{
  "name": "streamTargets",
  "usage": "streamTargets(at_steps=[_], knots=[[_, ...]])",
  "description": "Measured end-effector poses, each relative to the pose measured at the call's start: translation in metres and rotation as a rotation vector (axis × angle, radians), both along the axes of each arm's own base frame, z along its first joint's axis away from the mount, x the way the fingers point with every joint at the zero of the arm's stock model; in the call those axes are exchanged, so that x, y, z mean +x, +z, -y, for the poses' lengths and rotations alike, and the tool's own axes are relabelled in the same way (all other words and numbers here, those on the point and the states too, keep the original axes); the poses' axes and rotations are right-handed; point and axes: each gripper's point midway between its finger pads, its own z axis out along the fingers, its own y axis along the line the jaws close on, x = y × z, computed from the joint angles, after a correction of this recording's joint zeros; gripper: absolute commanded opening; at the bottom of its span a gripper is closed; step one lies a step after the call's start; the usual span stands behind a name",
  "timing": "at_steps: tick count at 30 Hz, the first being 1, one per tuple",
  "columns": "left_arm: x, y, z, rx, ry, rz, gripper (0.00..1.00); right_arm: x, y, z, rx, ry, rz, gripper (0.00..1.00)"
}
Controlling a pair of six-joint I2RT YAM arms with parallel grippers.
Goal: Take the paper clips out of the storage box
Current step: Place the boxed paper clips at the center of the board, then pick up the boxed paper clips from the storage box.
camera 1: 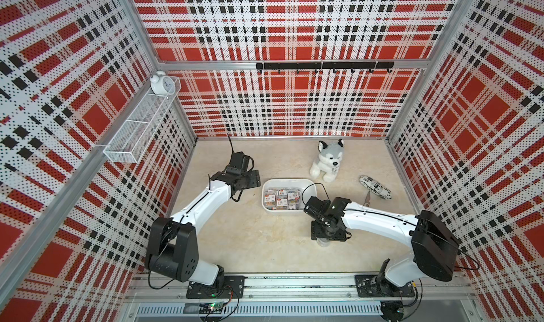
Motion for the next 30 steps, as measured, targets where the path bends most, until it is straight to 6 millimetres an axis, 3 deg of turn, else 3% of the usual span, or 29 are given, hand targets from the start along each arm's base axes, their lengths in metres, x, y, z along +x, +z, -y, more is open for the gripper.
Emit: streamTargets(at_steps=[3, 10, 15, 18, 24, 30], knots=[[0.0, -0.001, 0.0, 0.001, 0.0, -0.004, 0.78, 0.009, 0.021, -0.006, 0.006, 0.005, 0.025, 0.91], [0.007, 0.008, 0.002, -0.005, 0.001, 0.02, 0.78, 0.053, 0.113, -0.037, 0.101, 0.026, 0.171, 0.89], [0.01, 0.011, 0.002, -0.01, 0.002, 0.034, 0.78, 0.082, 0.152, -0.066, 0.118, 0.061, 0.225, 0.88], [0.012, 0.013, 0.003, -0.013, 0.003, 0.047, 0.78, 0.099, 0.153, -0.084, 0.108, 0.079, 0.231, 0.88], [0.015, 0.021, -0.004, -0.021, 0.021, 0.076, 0.78, 0.122, 0.135, -0.109, 0.062, 0.089, 0.196, 0.88], [0.008, 0.026, -0.007, -0.026, 0.022, 0.094, 0.78, 0.139, 0.129, -0.121, 0.045, 0.09, 0.186, 0.88]])
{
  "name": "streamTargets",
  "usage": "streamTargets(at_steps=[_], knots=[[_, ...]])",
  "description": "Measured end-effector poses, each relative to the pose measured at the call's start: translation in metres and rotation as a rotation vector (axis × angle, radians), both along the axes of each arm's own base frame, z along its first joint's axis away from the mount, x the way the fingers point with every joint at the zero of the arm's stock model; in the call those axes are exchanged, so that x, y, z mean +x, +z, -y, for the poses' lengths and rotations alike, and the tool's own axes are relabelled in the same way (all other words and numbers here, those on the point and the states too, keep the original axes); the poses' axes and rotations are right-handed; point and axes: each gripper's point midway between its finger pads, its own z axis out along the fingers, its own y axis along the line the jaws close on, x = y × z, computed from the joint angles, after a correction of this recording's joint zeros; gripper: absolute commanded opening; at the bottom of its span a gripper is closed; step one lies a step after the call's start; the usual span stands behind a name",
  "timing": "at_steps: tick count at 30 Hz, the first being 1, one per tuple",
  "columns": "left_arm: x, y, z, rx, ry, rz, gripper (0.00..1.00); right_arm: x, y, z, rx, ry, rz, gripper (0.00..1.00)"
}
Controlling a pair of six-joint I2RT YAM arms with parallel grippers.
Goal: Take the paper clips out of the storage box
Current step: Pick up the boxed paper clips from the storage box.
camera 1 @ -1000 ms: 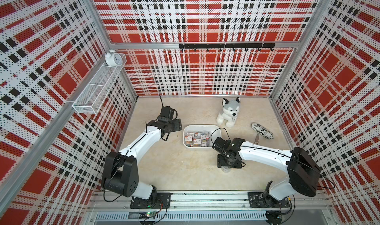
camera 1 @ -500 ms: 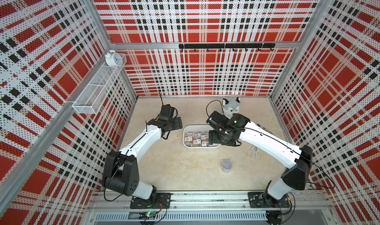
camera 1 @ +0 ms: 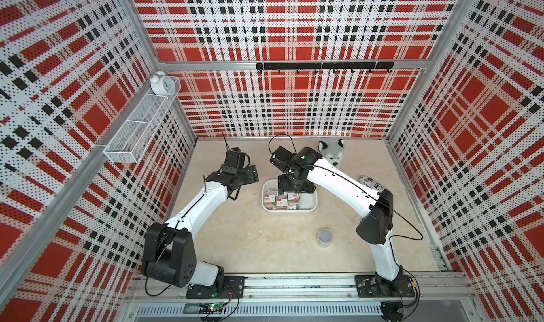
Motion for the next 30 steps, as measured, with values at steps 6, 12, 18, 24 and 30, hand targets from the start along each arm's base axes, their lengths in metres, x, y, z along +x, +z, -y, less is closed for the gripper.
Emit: streamTargets(at_steps=[6, 12, 18, 24, 30], knots=[[-0.005, -0.006, -0.001, 0.002, -0.001, -0.012, 0.78, 0.01, -0.018, 0.005, -0.036, -0.021, -0.032, 0.89], [-0.005, -0.007, -0.002, 0.012, -0.019, -0.015, 0.78, 0.02, -0.049, 0.004, -0.086, -0.019, -0.069, 0.86], [-0.005, -0.01, -0.012, 0.014, -0.006, -0.021, 0.78, 0.032, -0.071, 0.005, -0.103, -0.028, -0.083, 0.83], [-0.004, -0.01, -0.014, 0.014, -0.012, -0.022, 0.78, 0.05, -0.081, 0.008, -0.092, -0.042, -0.072, 0.81], [-0.007, -0.015, -0.013, 0.013, -0.022, -0.033, 0.78, 0.056, -0.102, 0.008, -0.101, -0.047, -0.097, 0.8]])
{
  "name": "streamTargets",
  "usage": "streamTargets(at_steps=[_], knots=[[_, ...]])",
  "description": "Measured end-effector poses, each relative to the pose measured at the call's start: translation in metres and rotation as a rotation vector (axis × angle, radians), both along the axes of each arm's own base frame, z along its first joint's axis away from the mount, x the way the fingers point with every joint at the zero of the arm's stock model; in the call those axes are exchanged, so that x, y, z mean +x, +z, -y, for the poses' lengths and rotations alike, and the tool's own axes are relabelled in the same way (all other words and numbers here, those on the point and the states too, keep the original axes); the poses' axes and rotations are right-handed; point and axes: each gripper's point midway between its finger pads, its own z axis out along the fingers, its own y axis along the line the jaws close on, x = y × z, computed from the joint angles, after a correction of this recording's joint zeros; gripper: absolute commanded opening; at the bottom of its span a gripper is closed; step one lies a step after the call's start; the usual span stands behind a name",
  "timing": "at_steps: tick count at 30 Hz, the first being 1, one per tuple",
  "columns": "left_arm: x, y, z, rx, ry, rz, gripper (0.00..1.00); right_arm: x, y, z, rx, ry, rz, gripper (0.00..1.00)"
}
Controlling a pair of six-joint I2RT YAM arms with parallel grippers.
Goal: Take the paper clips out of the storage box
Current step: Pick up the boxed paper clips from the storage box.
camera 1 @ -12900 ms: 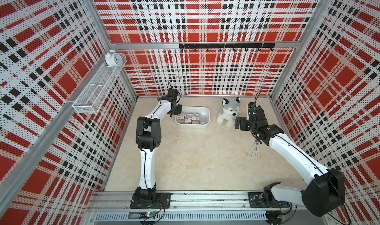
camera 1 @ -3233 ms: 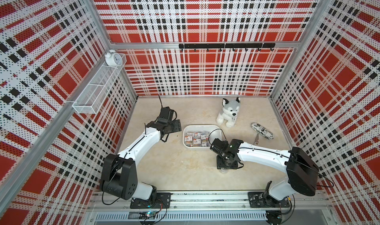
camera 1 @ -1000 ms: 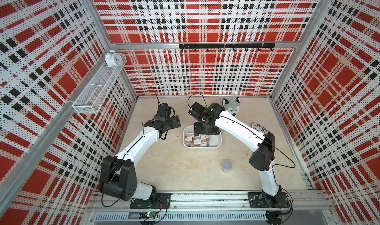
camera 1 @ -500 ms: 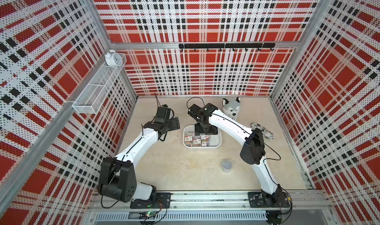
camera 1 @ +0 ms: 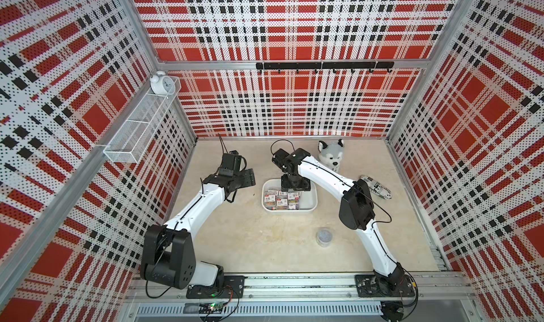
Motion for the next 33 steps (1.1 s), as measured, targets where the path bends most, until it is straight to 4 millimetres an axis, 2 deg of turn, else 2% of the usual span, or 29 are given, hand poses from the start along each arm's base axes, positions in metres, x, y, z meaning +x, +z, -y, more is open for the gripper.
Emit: streamTargets(at_steps=[4, 13, 20, 33], knots=[[0.0, -0.001, -0.001, -0.003, 0.0, -0.004, 0.78, 0.0, -0.011, -0.005, 0.009, 0.015, -0.021, 0.79], [0.0, -0.001, -0.004, -0.006, 0.002, -0.004, 0.78, 0.003, -0.011, -0.013, 0.034, 0.035, -0.02, 0.77], [0.001, -0.001, -0.006, -0.007, 0.006, -0.005, 0.78, 0.002, -0.023, -0.013, 0.018, 0.048, -0.038, 0.74], [0.003, -0.004, -0.011, -0.01, 0.007, -0.012, 0.78, 0.001, -0.03, -0.01, 0.006, 0.047, -0.051, 0.65]])
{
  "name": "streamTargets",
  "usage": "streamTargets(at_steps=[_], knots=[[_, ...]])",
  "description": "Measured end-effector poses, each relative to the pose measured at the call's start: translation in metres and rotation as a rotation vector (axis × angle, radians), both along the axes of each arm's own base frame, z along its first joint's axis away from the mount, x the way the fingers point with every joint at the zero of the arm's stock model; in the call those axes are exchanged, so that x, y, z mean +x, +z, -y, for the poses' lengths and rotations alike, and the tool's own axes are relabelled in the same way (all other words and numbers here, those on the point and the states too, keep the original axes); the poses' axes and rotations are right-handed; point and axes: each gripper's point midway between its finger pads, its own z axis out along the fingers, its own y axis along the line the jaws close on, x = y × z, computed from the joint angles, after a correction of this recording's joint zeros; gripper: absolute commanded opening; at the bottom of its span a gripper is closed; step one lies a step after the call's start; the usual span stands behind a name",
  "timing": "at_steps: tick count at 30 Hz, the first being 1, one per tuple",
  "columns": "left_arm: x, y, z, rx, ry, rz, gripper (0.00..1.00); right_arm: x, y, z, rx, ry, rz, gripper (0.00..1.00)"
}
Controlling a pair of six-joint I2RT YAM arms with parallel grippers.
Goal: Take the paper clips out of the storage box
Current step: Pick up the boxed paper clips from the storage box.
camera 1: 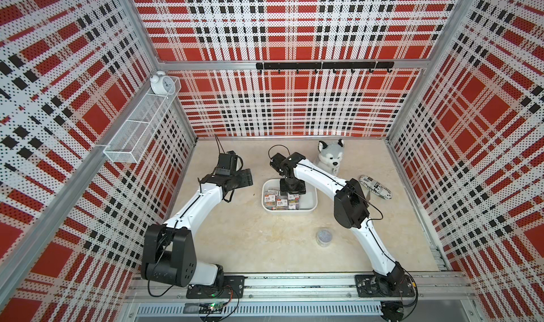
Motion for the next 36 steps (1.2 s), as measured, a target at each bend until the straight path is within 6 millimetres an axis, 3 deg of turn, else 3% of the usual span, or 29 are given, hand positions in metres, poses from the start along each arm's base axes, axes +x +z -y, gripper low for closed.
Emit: streamTargets(at_steps=[5, 13, 36], knots=[[0.0034, 0.0038, 0.0011, -0.006, -0.003, 0.015, 0.78, -0.0015, -0.0054, 0.003, -0.01, -0.005, -0.008, 0.64], [0.0052, 0.0051, -0.0015, -0.008, 0.004, 0.022, 0.78, -0.0004, -0.005, 0.0092, -0.009, -0.021, -0.005, 0.74], [0.0079, 0.005, -0.0076, -0.018, 0.017, 0.033, 0.78, -0.004, -0.0055, 0.0077, 0.006, -0.02, -0.021, 0.54]])
